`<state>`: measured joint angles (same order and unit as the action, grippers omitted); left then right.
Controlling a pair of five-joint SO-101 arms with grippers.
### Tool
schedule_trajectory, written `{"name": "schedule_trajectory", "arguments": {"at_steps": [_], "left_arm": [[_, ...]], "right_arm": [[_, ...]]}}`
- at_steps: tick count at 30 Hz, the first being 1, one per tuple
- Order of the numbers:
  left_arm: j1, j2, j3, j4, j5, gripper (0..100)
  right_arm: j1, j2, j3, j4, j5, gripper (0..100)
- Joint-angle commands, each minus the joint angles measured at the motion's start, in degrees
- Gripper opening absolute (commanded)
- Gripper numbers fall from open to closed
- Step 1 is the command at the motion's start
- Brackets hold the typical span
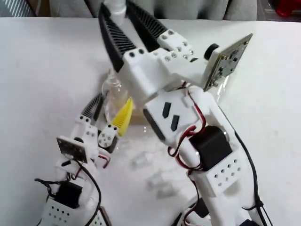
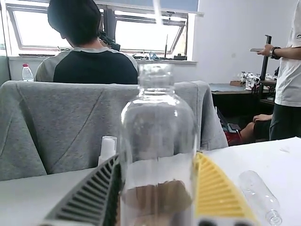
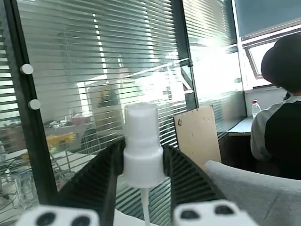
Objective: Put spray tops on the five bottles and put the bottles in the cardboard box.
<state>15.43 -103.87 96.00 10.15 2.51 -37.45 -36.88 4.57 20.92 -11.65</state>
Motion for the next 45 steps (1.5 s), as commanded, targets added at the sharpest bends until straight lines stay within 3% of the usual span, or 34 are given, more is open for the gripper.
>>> {"name": "schedule_trajectory", "arguments": {"at_steps": [1, 10, 18, 34, 45], "left_arm": [[0.04, -1.01, -0.53, -1.85, -0.62, 2], [0.04, -1.01, 0.35, -2.29, -0.62, 2], [0.04, -1.01, 0.35, -2.29, -0.62, 2], [0.04, -1.01, 0.35, -2.2, -0.62, 2], [0.04, -1.01, 0.44, -2.2, -0.62, 2]], "right_arm": [[2.68, -0.22, -0.26, 0.04, 0.18, 1.5], [2.42, -0.66, 6.15, -6.29, 0.18, 1.5], [2.33, -0.66, 7.12, -6.02, 0.18, 1.5], [0.4, -0.75, 7.12, 14.99, 0.09, 1.5], [-1.71, -0.75, 6.95, 22.73, 0.09, 1.8]]}}
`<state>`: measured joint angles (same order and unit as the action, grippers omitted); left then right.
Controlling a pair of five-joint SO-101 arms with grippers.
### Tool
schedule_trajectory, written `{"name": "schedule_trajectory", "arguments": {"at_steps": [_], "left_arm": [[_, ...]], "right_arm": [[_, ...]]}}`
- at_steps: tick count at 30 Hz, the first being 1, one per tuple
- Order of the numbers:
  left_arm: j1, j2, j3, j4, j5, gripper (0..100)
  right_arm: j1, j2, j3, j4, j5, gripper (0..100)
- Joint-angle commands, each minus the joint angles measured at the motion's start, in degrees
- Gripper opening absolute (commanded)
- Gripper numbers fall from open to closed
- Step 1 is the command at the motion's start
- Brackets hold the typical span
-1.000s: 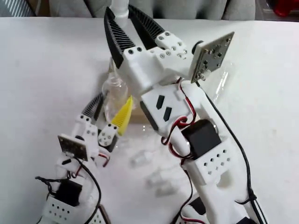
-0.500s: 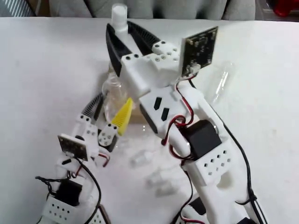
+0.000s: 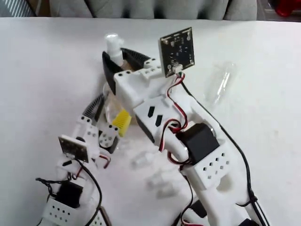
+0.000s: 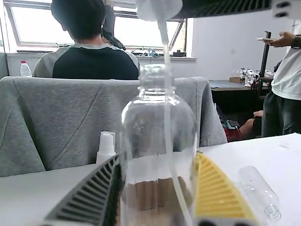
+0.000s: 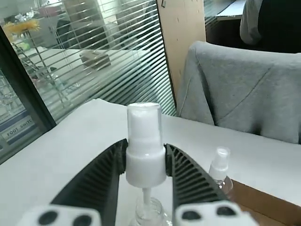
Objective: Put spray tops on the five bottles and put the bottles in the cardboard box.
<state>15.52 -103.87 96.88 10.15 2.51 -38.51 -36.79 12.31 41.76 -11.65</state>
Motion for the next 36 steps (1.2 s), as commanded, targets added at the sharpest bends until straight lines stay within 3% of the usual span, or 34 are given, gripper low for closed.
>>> {"name": "schedule_trajectory", "arguments": {"at_steps": [1, 7, 14, 20, 26, 31, 35, 36], "left_arm": [[-0.04, -1.01, -0.44, -2.2, -0.62, 2], [-0.04, -1.01, -0.44, -2.2, -0.62, 2], [-0.04, -1.01, 0.0, -2.2, -0.62, 2], [-0.04, -1.01, 0.09, -2.2, -0.62, 2], [-0.04, -1.01, 0.09, -2.2, -0.62, 2], [-0.66, -1.01, 0.09, -2.2, -0.62, 2], [-2.24, -1.01, 0.09, -2.2, -0.44, 2], [-2.24, -1.01, 0.09, -2.2, -0.44, 2]], "right_arm": [[-0.66, -0.84, -0.97, 2.86, 0.09, 1.9], [-1.63, -0.84, -0.7, 5.58, 0.35, 2.4], [-4.7, -0.84, -1.14, 10.51, 0.62, 18.9], [-4.97, -3.38, -5.45, 10.95, 0.62, 19.4], [-4.88, -3.38, -15.03, 20.35, 0.62, 19.4], [-4.62, -3.82, -23.47, 25.45, 0.62, 17.6], [-1.1, -2.86, -25.67, 25.71, 0.7, 0.9], [-0.22, -2.24, -25.67, 25.36, 0.7, 1.4]]}}
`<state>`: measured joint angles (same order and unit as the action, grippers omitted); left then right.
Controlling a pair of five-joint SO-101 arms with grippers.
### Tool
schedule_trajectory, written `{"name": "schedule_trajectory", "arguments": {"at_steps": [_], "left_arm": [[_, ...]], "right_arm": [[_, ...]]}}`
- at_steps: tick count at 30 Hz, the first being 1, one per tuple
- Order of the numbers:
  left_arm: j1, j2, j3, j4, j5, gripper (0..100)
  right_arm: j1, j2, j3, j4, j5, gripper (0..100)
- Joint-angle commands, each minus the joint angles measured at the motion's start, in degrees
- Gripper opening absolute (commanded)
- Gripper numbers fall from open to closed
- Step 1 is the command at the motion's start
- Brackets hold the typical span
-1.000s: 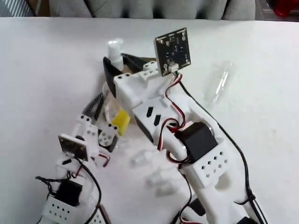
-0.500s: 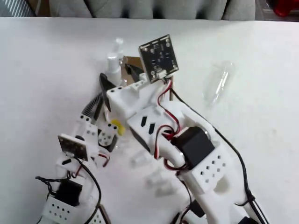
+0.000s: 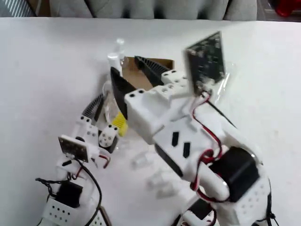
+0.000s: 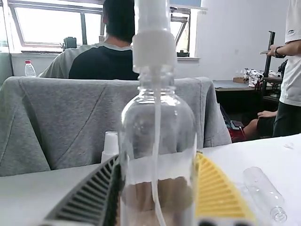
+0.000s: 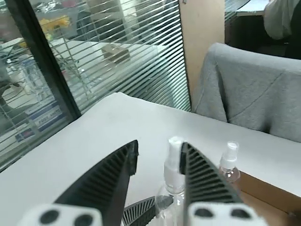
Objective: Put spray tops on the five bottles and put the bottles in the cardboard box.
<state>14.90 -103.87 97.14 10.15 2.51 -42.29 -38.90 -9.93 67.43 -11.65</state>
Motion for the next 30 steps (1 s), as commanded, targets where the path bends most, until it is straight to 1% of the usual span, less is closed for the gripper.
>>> {"name": "schedule_trajectory", "arguments": {"at_steps": [1, 3, 5, 8, 11, 13, 15, 17, 20, 23, 27, 30], "left_arm": [[-1.63, -1.01, -0.18, -2.2, -0.44, 2], [-1.63, -1.01, -0.18, -2.2, -0.44, 2], [-1.63, -1.01, -0.18, -2.2, -0.44, 2], [-1.63, -1.01, -0.18, -2.2, -0.35, 2], [-1.63, -1.01, -0.18, -2.02, -0.35, 2], [-1.63, -1.01, -0.18, -2.02, -0.35, 2], [-1.63, -1.01, -0.18, -2.02, -0.44, 2], [-1.63, -1.01, -0.18, -1.93, -0.53, 2], [-1.63, -1.01, -0.18, -2.02, -0.53, 2], [-1.63, -1.01, -0.18, -2.11, -0.53, 2], [-1.36, -1.01, -0.18, -2.11, -0.44, 2], [-1.36, -1.01, -0.18, -2.11, -0.44, 2]], "right_arm": [[4.53, 0.84, -3.43, -0.4, 0.7, 4.0], [6.81, 2.95, -3.52, -0.4, 0.62, 5.7], [8.92, 5.41, -3.52, -0.84, 0.62, 3.4], [10.77, 9.98, -3.52, -5.41, 0.62, 1.5], [10.59, 15.16, -3.96, -13.05, 0.79, 1.9], [10.33, 18.33, -4.92, -16.84, 3.43, 1.9], [9.01, 21.05, -6.68, -17.36, 6.24, 1.9], [8.4, 22.73, -7.56, -17.27, 6.77, 1.9], [8.31, 23.08, -8.0, -14.11, 6.77, 1.9], [7.43, 23.25, -7.91, -7.52, 7.21, 1.9], [5.49, 22.99, -7.91, 1.54, 11.25, 1.9], [5.32, 22.29, -8.0, 3.74, 11.16, 1.9]]}}
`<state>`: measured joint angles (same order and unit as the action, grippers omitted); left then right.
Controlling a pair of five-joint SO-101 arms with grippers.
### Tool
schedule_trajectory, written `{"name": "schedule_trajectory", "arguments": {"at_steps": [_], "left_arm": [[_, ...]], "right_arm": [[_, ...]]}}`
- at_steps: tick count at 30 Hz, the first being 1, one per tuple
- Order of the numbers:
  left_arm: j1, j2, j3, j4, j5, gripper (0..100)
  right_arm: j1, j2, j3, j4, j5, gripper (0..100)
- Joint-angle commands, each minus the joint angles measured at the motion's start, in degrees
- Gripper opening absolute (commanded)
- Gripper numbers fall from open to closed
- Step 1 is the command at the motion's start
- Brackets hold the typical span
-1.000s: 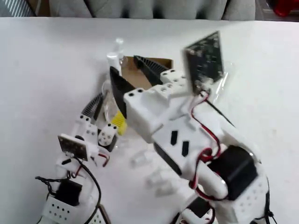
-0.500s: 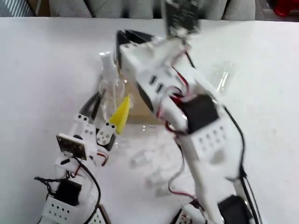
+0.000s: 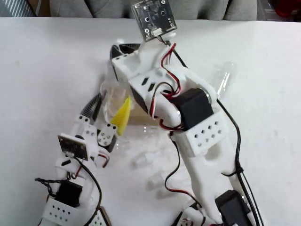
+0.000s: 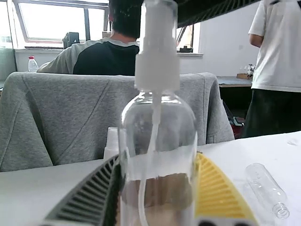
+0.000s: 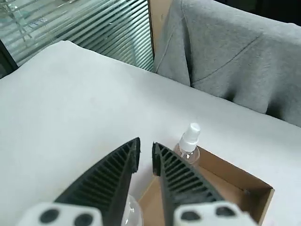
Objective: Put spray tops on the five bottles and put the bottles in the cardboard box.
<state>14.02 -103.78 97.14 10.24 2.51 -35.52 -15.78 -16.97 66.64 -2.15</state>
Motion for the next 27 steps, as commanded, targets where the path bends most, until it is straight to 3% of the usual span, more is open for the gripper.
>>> {"name": "schedule_trajectory", "arguments": {"at_steps": [1, 7, 19, 27], "left_arm": [[-0.57, -1.1, -0.18, -2.2, -0.44, 2], [-0.66, -1.1, -0.18, -2.2, -0.35, 2], [-0.66, -1.1, -0.18, -2.02, -0.35, 2], [-0.75, -1.01, -0.44, -0.97, -0.18, 2]], "right_arm": [[-1.36, -1.01, -0.88, 4.44, 1.67, 1.9], [-0.48, -1.89, -1.05, 2.68, 1.93, 2.4], [8.22, -4.35, -0.88, 3.03, 1.93, 2.0], [12.44, -7.08, -0.79, 20.09, 2.02, 1.9]]}}
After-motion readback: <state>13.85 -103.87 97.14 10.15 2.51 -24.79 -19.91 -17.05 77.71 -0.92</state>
